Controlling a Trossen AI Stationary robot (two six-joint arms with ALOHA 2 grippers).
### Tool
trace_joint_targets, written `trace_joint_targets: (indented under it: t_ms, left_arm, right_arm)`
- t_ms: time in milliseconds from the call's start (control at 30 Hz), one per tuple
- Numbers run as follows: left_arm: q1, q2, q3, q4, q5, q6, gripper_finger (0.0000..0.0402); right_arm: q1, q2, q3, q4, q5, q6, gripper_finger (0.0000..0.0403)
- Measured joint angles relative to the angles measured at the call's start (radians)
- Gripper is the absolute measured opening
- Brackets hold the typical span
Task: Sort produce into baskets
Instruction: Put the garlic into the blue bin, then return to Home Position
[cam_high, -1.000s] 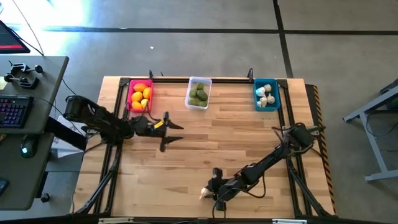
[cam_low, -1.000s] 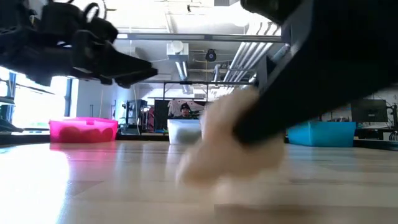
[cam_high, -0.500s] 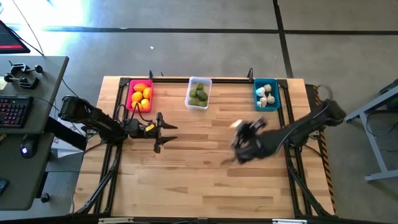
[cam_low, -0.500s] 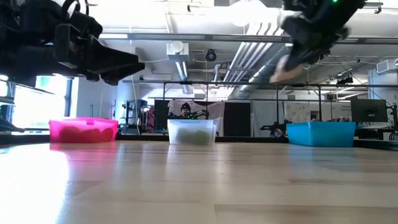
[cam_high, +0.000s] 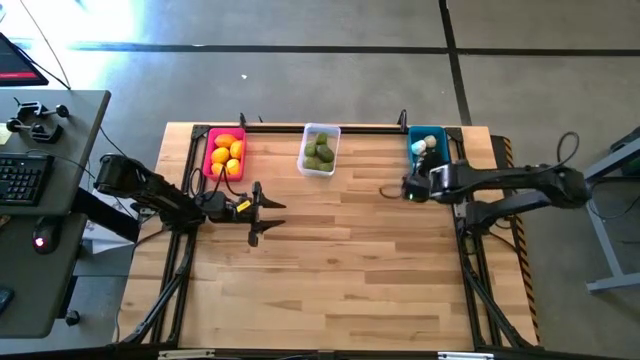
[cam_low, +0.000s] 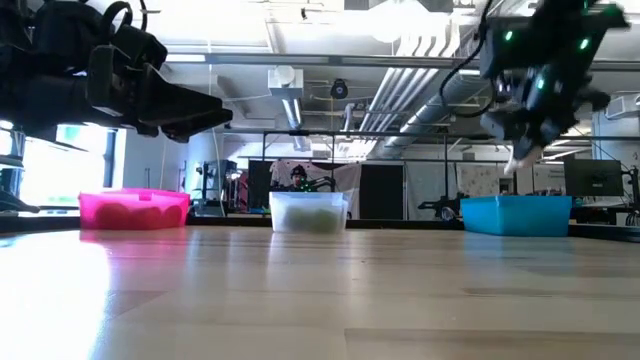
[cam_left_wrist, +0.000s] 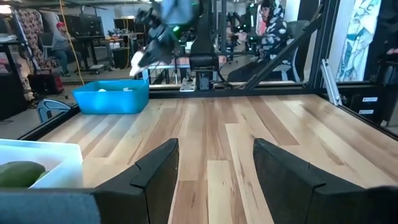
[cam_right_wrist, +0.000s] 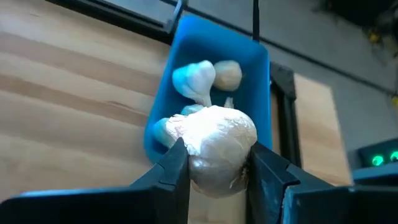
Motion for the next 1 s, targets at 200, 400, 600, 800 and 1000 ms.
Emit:
trace_joint_targets:
  t_ms: [200,400,600,800,1000]
  left_arm:
    - [-0.001,0.000,0.000,-0.001,0.000,-0.007,0.0192]
    - [-0.010,0.000,0.000,-0.030,0.009,-0.010,0.0192]
    - [-0.010,0.000,0.000,-0.045,-0.020,-0.013,0.0186]
    - [-0.010,0.000,0.000,-0.044,-0.025,-0.005,0.0153]
    - [-0.010,-0.021,-0.028,-0.042,-0.046,0.019,0.0089]
  right_arm:
    - [-0.240,-0.052,-0.132,0.303,-0.061,-0.270,0.0102]
    - [-0.414,-0.043,-0.184,0.519,-0.136,-0.459,0.0104]
    - [-0.529,-0.043,-0.202,0.565,-0.230,-0.563,0.0126]
    - [-0.586,-0.043,-0.202,0.570,-0.301,-0.592,0.0179]
    - [-0.597,-0.046,-0.202,0.567,-0.323,-0.619,0.0224]
